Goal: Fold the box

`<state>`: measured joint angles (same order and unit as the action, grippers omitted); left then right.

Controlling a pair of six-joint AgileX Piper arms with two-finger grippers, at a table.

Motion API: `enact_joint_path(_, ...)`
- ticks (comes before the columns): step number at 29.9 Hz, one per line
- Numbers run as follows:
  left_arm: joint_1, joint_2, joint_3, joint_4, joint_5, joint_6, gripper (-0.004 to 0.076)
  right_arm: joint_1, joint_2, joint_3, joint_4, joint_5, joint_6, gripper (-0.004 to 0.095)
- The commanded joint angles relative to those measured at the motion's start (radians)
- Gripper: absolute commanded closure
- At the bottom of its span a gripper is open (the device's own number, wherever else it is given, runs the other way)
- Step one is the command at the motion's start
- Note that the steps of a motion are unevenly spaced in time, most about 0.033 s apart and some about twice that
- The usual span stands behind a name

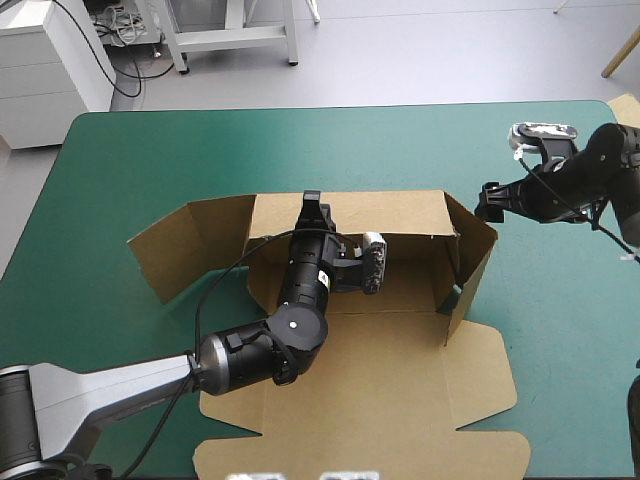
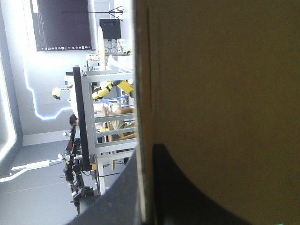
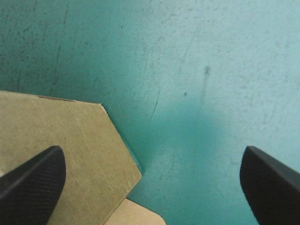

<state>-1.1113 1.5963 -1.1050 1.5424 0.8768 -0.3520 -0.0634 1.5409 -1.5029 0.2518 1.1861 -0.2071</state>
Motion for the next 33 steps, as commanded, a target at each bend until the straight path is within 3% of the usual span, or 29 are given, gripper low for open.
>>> enact_joint_path(1,-0.008,-0.041,-0.027,0.057,0.047,-0.008,0.0731,-0.005,-0.074,0.028,0.041,-0.018,-0.013,0.0013)
enact_joint_path(11,-0.008,-0.041,-0.027,0.055,0.043,-0.010,0.0731,-0.005,-0.202,0.277,0.107,-0.101,-0.078,0.0050)
enact_joint_path(25,-0.008,-0.041,-0.027,0.055,0.043,-0.010,0.0731,-0.003,-0.290,0.493,0.461,-0.184,-0.447,0.0049)
enact_joint_path(33,-0.008,-0.041,-0.027,0.055,0.045,-0.015,0.0731,0.032,-0.290,0.579,0.493,-0.361,-0.593,0.0050)
